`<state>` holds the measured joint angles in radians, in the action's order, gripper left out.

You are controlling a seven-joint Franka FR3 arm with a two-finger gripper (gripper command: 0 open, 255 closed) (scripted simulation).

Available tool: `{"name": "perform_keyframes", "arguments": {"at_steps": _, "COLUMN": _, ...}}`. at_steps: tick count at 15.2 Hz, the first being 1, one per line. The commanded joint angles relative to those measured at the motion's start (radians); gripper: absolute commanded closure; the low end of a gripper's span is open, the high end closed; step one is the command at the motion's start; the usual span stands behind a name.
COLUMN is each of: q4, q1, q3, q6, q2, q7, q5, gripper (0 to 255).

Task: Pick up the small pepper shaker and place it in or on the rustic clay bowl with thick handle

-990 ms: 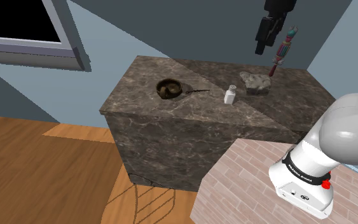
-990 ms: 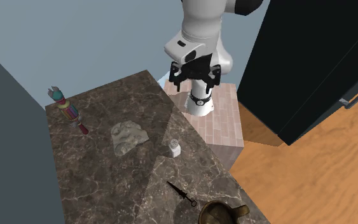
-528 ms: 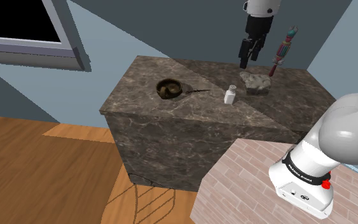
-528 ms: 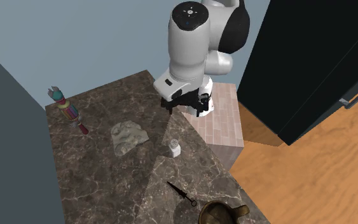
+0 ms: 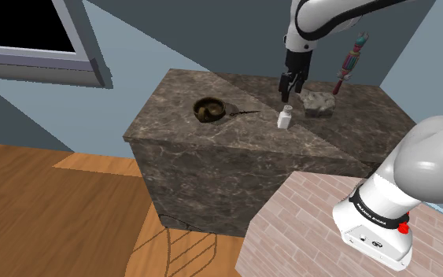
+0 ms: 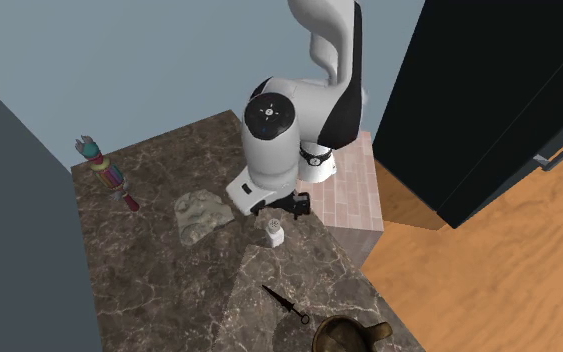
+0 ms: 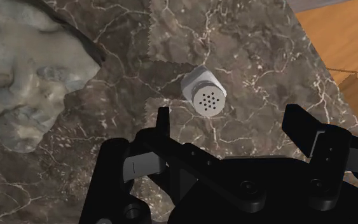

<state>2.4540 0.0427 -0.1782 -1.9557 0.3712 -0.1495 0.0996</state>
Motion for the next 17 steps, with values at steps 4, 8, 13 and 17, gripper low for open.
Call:
{"name": "perform_keyframes", "arguments": {"at_steps": 4, "q4": 0.025, "q1": 0.002, "q3": -0.015, "q6": -0.099, "q2": -0.084, "q7": -0.009, "q5": -0.005, "gripper": 0}}
{"name": "perform_keyframes", "arguments": {"at_steps": 8, "q4": 0.062, "q1": 0.003, "q3": -0.020, "q6": -0.159, "q2": -0.106, "q7": -0.011, "q5": -0.004, "gripper": 0}}
{"name": "perform_keyframes", "arguments": {"at_steps": 13, "q4": 0.067, "q1": 0.003, "q3": -0.020, "q6": -0.168, "q2": -0.110, "q7": -0.011, "q5": -0.004, "gripper": 0}}
{"name": "perform_keyframes", "arguments": {"at_steps": 17, "q4": 0.067, "q1": 0.003, "q3": -0.020, "q6": -0.167, "q2": -0.110, "q7": -0.011, "q5": -0.004, "gripper": 0}}
